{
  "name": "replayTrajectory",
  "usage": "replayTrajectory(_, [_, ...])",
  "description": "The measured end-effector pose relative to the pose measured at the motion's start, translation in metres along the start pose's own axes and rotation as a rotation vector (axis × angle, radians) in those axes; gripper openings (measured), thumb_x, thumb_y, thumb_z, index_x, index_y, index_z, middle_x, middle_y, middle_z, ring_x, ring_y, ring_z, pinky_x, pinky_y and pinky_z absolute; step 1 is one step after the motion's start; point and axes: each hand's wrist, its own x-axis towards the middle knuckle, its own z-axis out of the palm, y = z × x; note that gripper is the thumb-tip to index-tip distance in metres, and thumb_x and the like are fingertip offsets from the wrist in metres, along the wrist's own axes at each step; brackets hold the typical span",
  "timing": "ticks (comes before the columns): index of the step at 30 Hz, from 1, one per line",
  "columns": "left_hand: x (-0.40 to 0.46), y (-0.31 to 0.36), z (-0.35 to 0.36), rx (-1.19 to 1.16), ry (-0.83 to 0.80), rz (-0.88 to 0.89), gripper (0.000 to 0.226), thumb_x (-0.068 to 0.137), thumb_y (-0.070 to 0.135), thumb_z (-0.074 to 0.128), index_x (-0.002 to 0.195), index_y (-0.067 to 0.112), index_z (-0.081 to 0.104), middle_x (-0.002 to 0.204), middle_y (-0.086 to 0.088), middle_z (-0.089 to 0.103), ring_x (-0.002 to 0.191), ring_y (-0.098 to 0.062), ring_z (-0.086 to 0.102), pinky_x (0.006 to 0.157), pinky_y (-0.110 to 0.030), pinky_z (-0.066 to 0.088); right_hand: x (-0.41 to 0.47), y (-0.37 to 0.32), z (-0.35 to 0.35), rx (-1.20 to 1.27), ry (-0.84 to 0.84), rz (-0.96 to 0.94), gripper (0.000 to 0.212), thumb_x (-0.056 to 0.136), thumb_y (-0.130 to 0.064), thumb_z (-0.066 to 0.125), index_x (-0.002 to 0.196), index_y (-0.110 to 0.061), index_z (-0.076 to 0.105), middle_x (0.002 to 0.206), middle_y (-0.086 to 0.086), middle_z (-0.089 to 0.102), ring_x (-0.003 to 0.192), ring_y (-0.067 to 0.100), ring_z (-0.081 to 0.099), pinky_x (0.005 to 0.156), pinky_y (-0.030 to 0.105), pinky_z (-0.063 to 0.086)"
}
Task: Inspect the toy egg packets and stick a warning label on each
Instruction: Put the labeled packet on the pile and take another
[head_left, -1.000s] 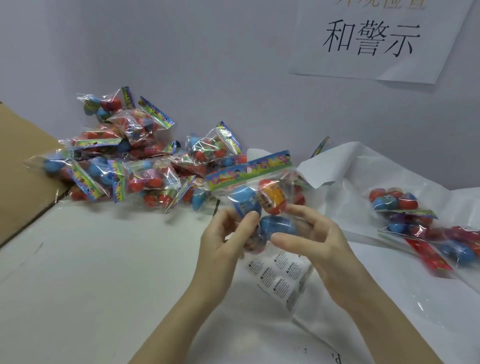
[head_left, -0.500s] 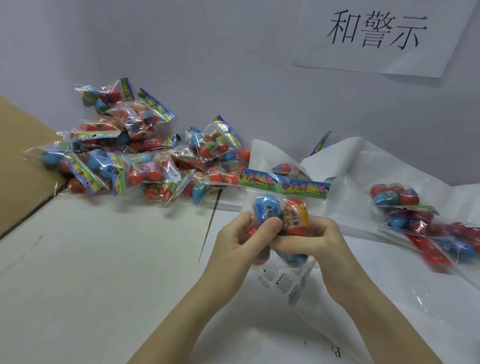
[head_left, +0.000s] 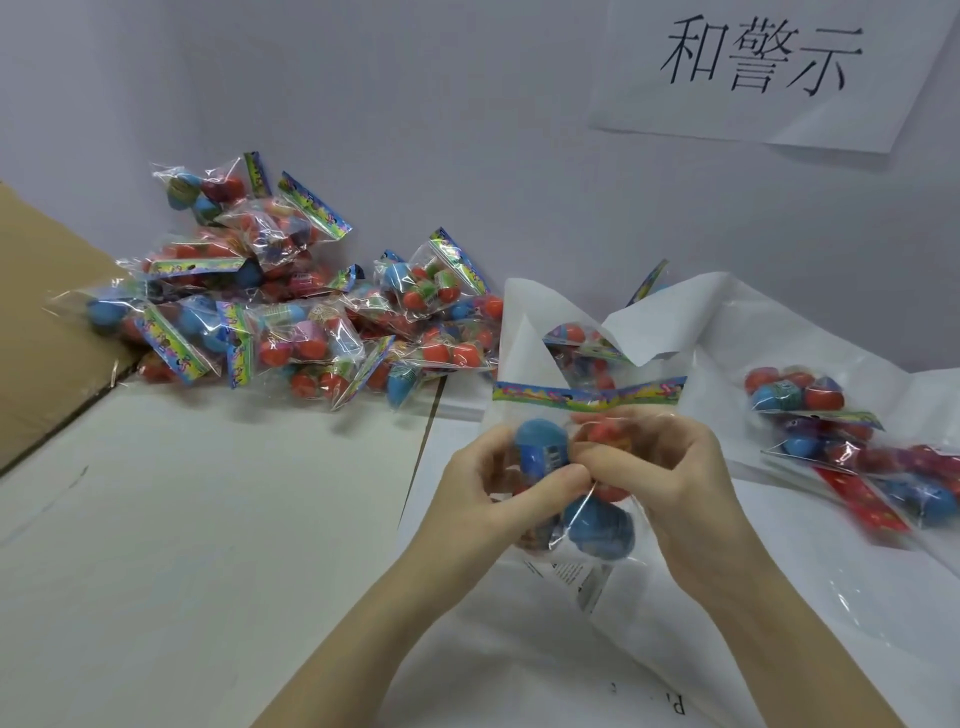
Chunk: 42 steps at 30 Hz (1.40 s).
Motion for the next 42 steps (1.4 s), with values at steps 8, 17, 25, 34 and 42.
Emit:
replayTrajectory(8, [0.002, 0.006, 0.003, -0.120, 0.271, 0.076, 0.031, 0.056, 0.044, 0.063, 0.075, 0.019, 0.064, 0.057, 0.008, 0.064, 0.052, -0.002, 0.059, 0.046, -0.014, 0.047, 0.004, 0.006, -0.005, 0.108, -0.165, 0.048, 0.064, 0.050, -0.020, 0.086, 0.110, -0.018, 0.064, 0.098, 0.005, 0.072, 0.090, 0.016, 0.068, 0.073, 0.023, 0.054])
replayTrajectory(17, [0.000, 0.006, 0.001, -0.081, 0.341, 0.251, 0.051, 0.077, 0.037, 0.059, 0.125, 0.029, 0.046, 0.101, 0.016, 0.068, 0.095, 0.001, 0.063, 0.075, -0.010, 0.046, 0.002, 0.003, -0.005, 0.008, 0.116, -0.232, 0.021, 0.060, -0.019, 0.079, 0.080, -0.022, 0.073, 0.079, 0.001, 0.072, 0.072, 0.014, 0.065, 0.066, 0.021, 0.052])
replayTrajectory(25, [-0.005, 0.007, 0.010, -0.185, 0.009, 0.140, 0.041, 0.068, 0.031, 0.065, 0.106, 0.016, 0.061, 0.095, 0.010, 0.073, 0.092, -0.003, 0.066, 0.076, -0.014, 0.049, -0.009, 0.024, 0.019, -0.824, 0.272, -0.865, 0.043, 0.070, -0.022, 0.062, 0.110, -0.008, 0.061, 0.099, 0.002, 0.058, 0.089, 0.015, 0.050, 0.085, 0.018, 0.041])
replayTrajectory(34, [0.002, 0.017, -0.008, -0.340, 0.220, -0.027, 0.015, 0.067, 0.019, 0.067, 0.075, 0.026, 0.077, 0.073, 0.003, 0.073, 0.063, -0.006, 0.066, 0.055, -0.017, 0.050, -0.012, 0.012, 0.017, -0.539, 0.290, -0.686, 0.033, 0.073, -0.034, 0.066, 0.105, -0.026, 0.060, 0.103, -0.007, 0.059, 0.093, 0.004, 0.054, 0.084, 0.013, 0.039])
replayTrajectory(42, [0.003, 0.021, -0.012, -0.293, 0.203, -0.044, 0.009, 0.062, 0.015, 0.077, 0.070, 0.018, 0.075, 0.069, 0.000, 0.070, 0.056, -0.008, 0.062, 0.048, -0.018, 0.047, -0.005, 0.000, 0.011, 0.100, 0.049, -0.098, 0.027, 0.049, -0.027, 0.074, 0.075, -0.023, 0.077, 0.068, 0.001, 0.073, 0.059, 0.006, 0.066, 0.056, 0.012, 0.048])
